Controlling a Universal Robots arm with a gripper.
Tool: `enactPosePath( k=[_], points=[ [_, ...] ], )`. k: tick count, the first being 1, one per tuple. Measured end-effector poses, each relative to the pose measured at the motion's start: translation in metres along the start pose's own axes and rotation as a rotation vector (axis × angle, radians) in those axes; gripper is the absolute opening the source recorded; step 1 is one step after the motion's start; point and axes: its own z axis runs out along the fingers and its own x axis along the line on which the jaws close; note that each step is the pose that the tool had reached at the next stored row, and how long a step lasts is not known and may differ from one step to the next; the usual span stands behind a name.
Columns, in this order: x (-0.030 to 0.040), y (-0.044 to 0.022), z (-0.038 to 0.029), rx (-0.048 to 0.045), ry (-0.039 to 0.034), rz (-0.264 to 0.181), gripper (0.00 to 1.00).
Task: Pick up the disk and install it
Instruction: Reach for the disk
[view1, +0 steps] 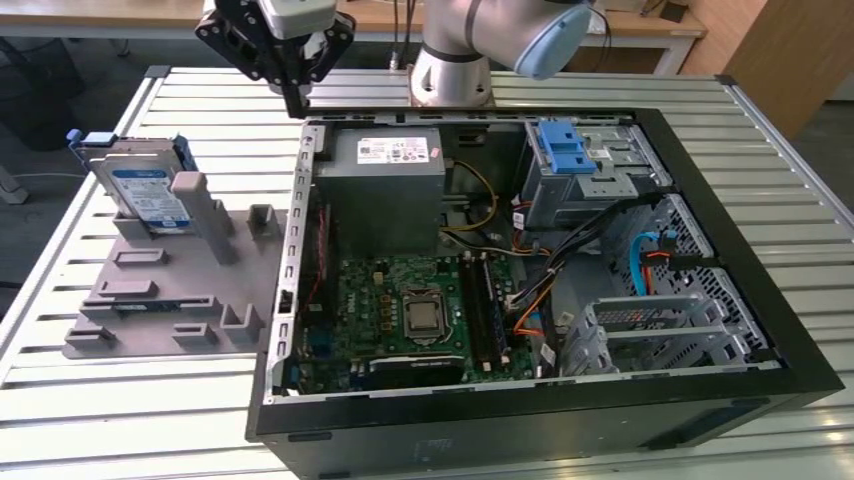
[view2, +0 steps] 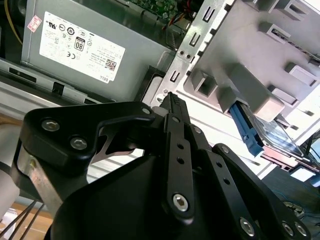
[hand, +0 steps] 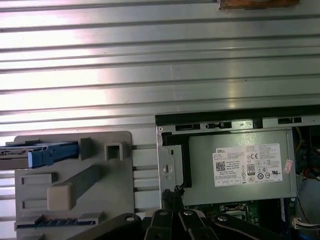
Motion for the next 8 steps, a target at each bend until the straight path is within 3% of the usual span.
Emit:
enactPosePath(
  k=[8],
  points=[
    [0.0052,0.0005,0.0007,0.0,0.0003,0.0,0.11]
  ],
)
